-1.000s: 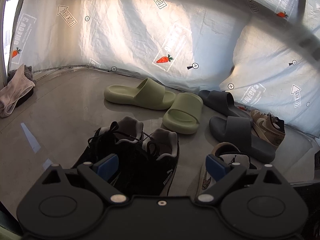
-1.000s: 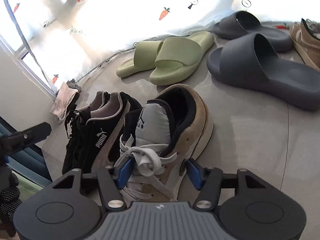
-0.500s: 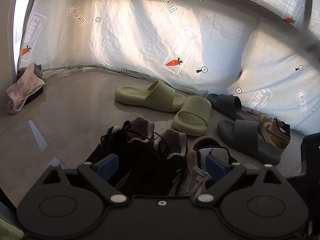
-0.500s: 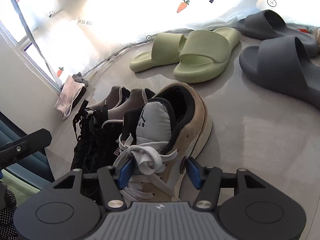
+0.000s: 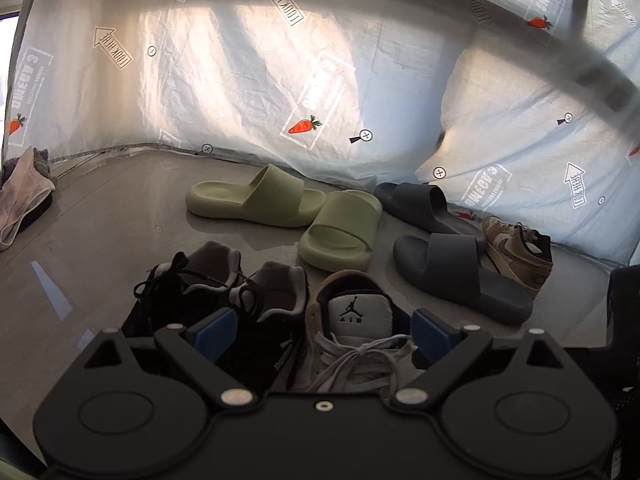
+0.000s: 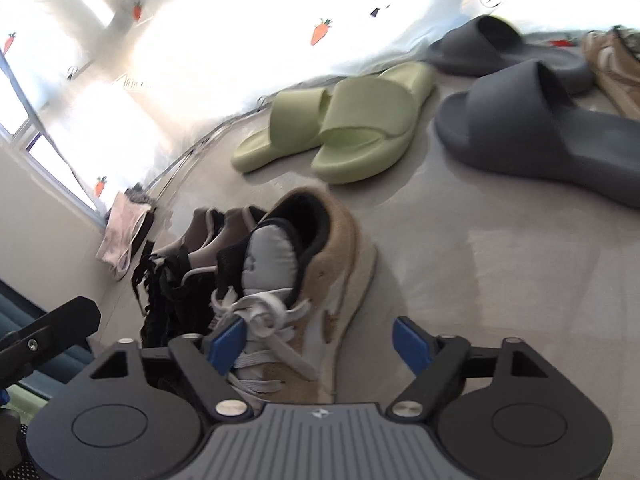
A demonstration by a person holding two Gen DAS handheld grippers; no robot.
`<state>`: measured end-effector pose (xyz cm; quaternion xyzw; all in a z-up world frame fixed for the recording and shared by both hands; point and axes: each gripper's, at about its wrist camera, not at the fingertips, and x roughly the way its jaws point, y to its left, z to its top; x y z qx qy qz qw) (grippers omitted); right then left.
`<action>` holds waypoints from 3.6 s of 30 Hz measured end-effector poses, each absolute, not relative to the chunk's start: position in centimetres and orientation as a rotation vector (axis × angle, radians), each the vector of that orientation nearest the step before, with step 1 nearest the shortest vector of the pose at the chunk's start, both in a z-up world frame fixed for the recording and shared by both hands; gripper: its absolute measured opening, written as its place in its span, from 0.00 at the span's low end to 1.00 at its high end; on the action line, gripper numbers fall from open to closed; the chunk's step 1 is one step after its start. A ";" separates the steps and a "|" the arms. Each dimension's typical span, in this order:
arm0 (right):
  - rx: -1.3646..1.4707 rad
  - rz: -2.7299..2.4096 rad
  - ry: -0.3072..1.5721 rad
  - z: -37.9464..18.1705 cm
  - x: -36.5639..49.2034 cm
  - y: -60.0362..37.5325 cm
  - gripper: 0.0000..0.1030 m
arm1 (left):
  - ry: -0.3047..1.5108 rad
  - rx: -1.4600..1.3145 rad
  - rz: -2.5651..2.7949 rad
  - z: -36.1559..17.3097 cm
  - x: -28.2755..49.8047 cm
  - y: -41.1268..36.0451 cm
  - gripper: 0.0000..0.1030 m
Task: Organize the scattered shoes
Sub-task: 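Reach the left gripper to the second tan sneaker and grasp it, then carry the second tan sneaker beside the first and release it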
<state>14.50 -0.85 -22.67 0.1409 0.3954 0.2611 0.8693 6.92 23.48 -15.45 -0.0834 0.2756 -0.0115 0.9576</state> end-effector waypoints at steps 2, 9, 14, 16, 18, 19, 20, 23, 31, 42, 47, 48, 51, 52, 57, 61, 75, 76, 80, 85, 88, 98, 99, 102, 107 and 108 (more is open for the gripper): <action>0.300 0.467 0.789 -22.2 13.9 -4.1 0.85 | 0.573 -0.160 -0.081 -15.3 8.2 21.2 0.92; 0.429 0.196 0.699 -21.0 12.4 -17.4 0.89 | 0.639 -0.148 -0.194 -15.3 15.6 11.8 0.91; 0.474 0.123 0.657 -21.1 12.8 -24.0 0.89 | 0.691 -0.145 -0.245 -15.4 21.9 4.8 0.79; 0.487 0.113 0.649 -21.4 13.3 -25.8 0.89 | 0.712 -0.144 -0.265 -15.5 24.4 2.0 0.65; 0.497 0.106 0.650 -21.7 14.1 -27.0 0.89 | 0.742 -0.145 -0.268 -15.9 27.2 -0.8 0.51; 0.502 0.103 0.652 -21.9 14.6 -27.5 0.89 | 0.766 -0.149 -0.251 -16.3 29.0 -2.0 0.49; 0.507 0.101 0.653 -22.0 15.1 -28.0 0.89 | 0.782 -0.149 -0.237 -16.6 30.5 -3.2 0.49; 0.522 0.092 0.658 -22.5 16.5 -29.5 0.89 | 0.797 -0.135 -0.220 -17.5 34.4 -5.9 0.47; 0.505 0.099 0.701 -24.0 20.9 -31.1 0.89 | 0.868 0.010 -0.089 -20.4 42.0 -10.9 0.46; 0.515 0.144 0.732 -24.9 23.5 -30.4 0.89 | 0.888 0.077 -0.035 -23.2 46.0 -12.5 0.14; 0.542 0.104 0.740 -25.4 23.0 -31.1 0.89 | 0.893 0.091 -0.113 -22.8 44.6 -14.1 0.12; 0.543 0.091 0.732 -25.2 22.7 -31.4 0.89 | 0.894 0.080 -0.145 -22.5 43.9 -14.3 0.12; 0.540 0.048 0.698 -24.5 21.7 -32.6 0.89 | 0.860 0.112 -0.249 -21.3 40.3 -16.0 0.12; 0.544 0.030 0.687 -24.3 21.3 -33.2 0.89 | 0.848 0.127 -0.277 -20.6 39.2 -16.2 0.13; 0.588 -0.065 0.618 -22.6 18.0 -36.6 0.89 | 0.870 0.119 -0.384 -18.6 32.7 -13.5 0.13; 0.554 -0.131 0.570 -21.2 13.9 -38.9 0.89 | 0.865 0.188 -0.388 -18.6 27.0 -9.2 0.12; 0.477 -0.001 0.652 -21.2 6.1 -31.1 0.89 | 0.961 0.178 -0.288 -21.9 16.0 1.7 0.13; 0.461 0.013 0.661 -21.1 5.9 -30.2 0.89 | 0.951 0.184 -0.286 -22.2 15.7 2.2 0.13; 0.395 0.070 0.696 -20.9 4.8 -26.8 0.89 | 0.950 0.167 -0.275 -23.5 15.3 4.2 0.18; 0.323 0.134 0.737 -20.8 3.5 -23.1 0.89 | 0.915 0.170 -0.319 -23.0 14.8 5.8 0.35; 0.286 0.168 0.759 -20.9 2.8 -21.2 0.89 | 0.889 0.145 -0.368 -22.2 13.8 7.0 0.46; -0.061 0.450 0.833 -23.1 1.2 -11.8 0.60 | 0.761 -0.102 -0.347 -18.1 10.6 15.5 0.72; -0.073 0.486 0.832 -23.2 1.2 -10.8 0.59 | 0.761 -0.118 -0.338 -17.9 10.5 16.2 0.72; -0.115 0.586 0.822 -23.1 1.1 -8.4 0.51 | 0.756 -0.156 -0.304 -17.6 10.1 18.6 0.72; -0.212 0.666 0.822 -23.3 1.5 -4.4 0.49 | 0.751 -0.167 -0.237 -17.9 8.8 22.3 0.72; -0.221 0.682 0.817 -23.3 1.8 -3.6 0.48 | 0.750 -0.176 -0.225 -17.9 8.6 23.0 0.72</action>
